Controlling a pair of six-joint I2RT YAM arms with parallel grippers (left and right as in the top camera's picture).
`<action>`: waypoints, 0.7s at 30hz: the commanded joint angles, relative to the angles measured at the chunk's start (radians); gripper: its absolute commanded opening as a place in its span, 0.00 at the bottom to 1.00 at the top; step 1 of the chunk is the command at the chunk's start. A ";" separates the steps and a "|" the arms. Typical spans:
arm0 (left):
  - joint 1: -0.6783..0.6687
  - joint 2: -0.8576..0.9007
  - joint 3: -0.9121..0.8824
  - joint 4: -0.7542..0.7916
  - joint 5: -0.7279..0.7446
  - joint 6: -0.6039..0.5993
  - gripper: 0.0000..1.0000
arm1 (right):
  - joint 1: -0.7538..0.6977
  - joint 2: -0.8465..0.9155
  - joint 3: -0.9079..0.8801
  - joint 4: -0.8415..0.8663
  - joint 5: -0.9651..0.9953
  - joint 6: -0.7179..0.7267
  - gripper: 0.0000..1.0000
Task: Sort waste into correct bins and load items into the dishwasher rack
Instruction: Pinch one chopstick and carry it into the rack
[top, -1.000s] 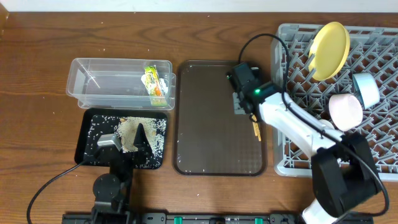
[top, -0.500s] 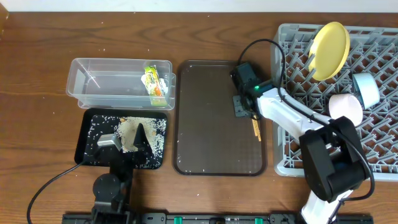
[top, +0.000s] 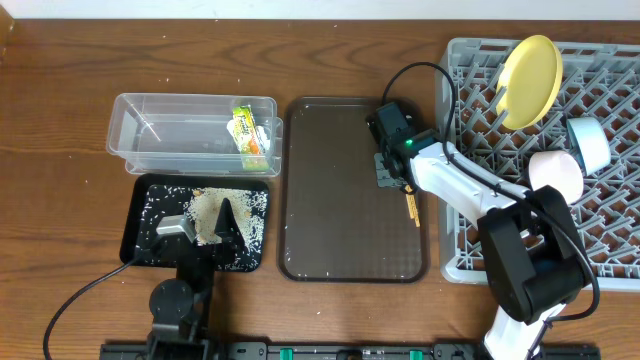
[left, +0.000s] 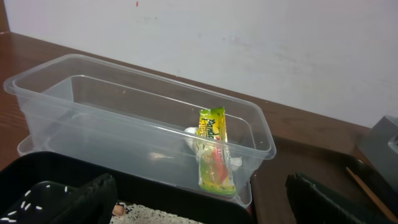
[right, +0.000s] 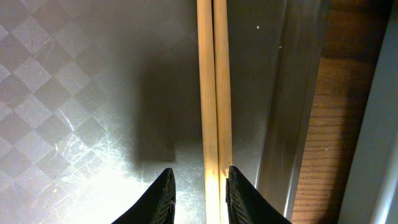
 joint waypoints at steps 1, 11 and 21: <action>0.004 -0.005 -0.020 -0.037 -0.011 0.013 0.90 | 0.004 0.014 -0.003 0.002 -0.002 -0.016 0.26; 0.004 -0.005 -0.020 -0.037 -0.011 0.013 0.89 | 0.004 0.067 -0.039 0.013 -0.020 -0.010 0.25; 0.004 -0.005 -0.020 -0.037 -0.011 0.013 0.90 | 0.022 -0.006 -0.018 0.010 -0.206 -0.012 0.01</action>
